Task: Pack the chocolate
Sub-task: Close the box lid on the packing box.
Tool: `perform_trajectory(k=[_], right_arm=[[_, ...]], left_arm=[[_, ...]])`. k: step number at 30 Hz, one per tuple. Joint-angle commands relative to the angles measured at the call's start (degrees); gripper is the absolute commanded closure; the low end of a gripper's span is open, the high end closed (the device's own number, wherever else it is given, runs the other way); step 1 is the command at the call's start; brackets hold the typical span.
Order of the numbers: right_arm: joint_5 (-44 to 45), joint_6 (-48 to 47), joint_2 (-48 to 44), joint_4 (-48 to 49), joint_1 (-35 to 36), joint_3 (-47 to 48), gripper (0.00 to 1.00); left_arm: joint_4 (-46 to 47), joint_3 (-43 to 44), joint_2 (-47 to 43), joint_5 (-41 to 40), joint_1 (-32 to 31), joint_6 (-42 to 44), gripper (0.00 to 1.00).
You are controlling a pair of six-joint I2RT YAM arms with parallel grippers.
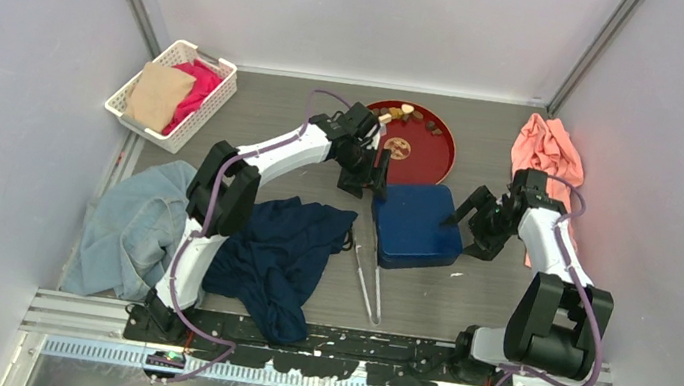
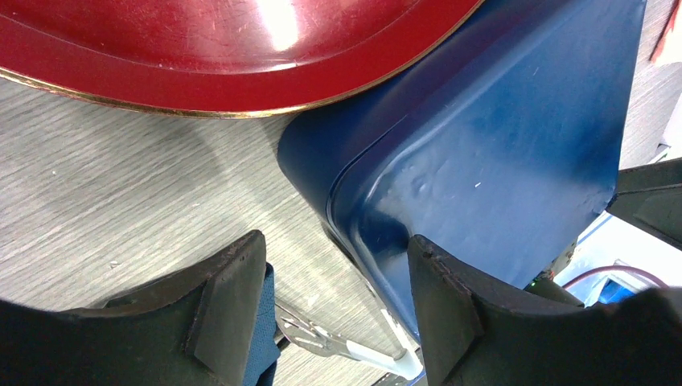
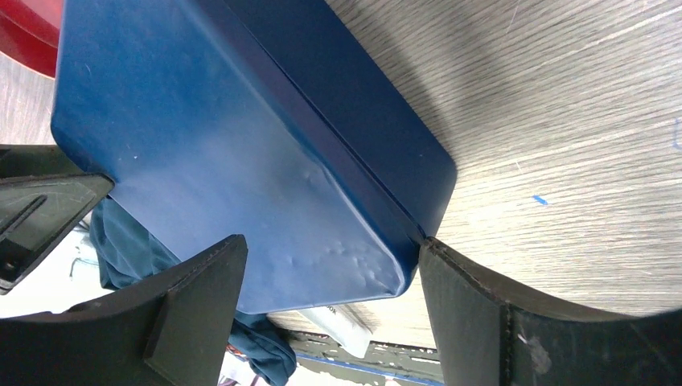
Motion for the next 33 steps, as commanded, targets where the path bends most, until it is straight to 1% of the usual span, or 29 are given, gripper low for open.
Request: perform_trajectory(k=[1,7,11,15,23,28,31,33], right_arm=[[-2.25,-0.73,-1.65,-0.6,-0.02,1.73,0.17],[-1.82,-1.18,-1.08,-0.66,-0.04,2.16,0.18],[0.83,-1.42,-1.82,-1.9,-0.04,3.34,0.18],[3.34,-1.33,-2.29,-3.72,-0.04,7.18,0.17],[2.81,1.08,-2.24,-3.4,0.48,13.46,0.17],[1.68,1.06,-1.24,-3.39,3.15,14.54,0.17],[2.41,1.23,-1.18,-3.33,6.2,13.02,0.18],[3.24,1.55,-1.38,-3.25,8.38,11.17,0.2]], left_arm=[[1.29,1.74,-0.11,0.9,0.29,0.41,0.35],[1.21,0.24,-0.58,1.49,0.25,0.35,0.36],[0.91,-1.58,-1.08,2.0,0.29,0.64,0.36],[0.21,-1.99,-0.72,3.51,0.2,1.42,0.37],[-0.13,-1.45,-0.21,4.17,0.2,1.71,0.37],[-0.59,-0.61,-0.17,4.92,0.2,2.26,0.38],[-0.58,-0.29,-0.22,5.5,0.2,2.75,0.38],[-0.53,-0.09,-0.3,5.85,0.18,2.81,0.38]])
